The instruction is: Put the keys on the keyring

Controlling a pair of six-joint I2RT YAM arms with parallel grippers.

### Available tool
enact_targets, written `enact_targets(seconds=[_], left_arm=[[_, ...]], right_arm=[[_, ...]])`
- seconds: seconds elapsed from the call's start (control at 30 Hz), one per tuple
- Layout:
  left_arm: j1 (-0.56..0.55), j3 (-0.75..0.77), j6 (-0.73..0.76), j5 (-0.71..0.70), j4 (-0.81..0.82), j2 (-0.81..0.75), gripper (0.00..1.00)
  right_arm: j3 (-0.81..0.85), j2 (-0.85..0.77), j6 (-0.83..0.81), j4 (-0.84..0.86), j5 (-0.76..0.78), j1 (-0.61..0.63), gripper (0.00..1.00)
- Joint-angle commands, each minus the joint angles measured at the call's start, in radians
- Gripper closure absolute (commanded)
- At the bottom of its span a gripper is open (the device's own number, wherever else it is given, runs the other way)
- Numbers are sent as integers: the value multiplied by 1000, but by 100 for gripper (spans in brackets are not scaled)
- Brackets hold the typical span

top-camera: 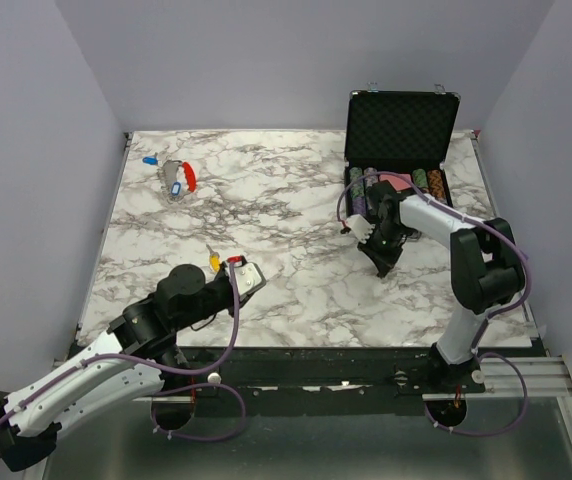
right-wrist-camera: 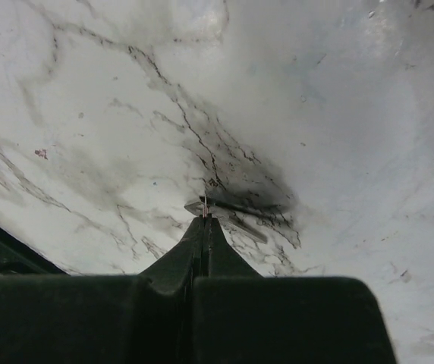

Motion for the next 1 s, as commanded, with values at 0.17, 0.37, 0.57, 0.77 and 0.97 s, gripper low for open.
enact_targets(seconds=[0.17, 0.37, 0.57, 0.77, 0.97], left_arm=[[1, 22, 14, 27, -22, 9, 72], [1, 22, 14, 34, -20, 12, 72], [1, 22, 14, 39, -20, 13, 72], [1, 19, 14, 40, -22, 13, 72], [1, 19, 14, 40, -20, 15, 72]], right_arm=[[43, 23, 37, 47, -20, 13, 99], [44, 32, 46, 55, -23, 21, 99], [59, 47, 52, 55, -26, 31, 99], [85, 55, 52, 40, -35, 44, 99], [125, 50, 41, 9, -66, 45, 99]])
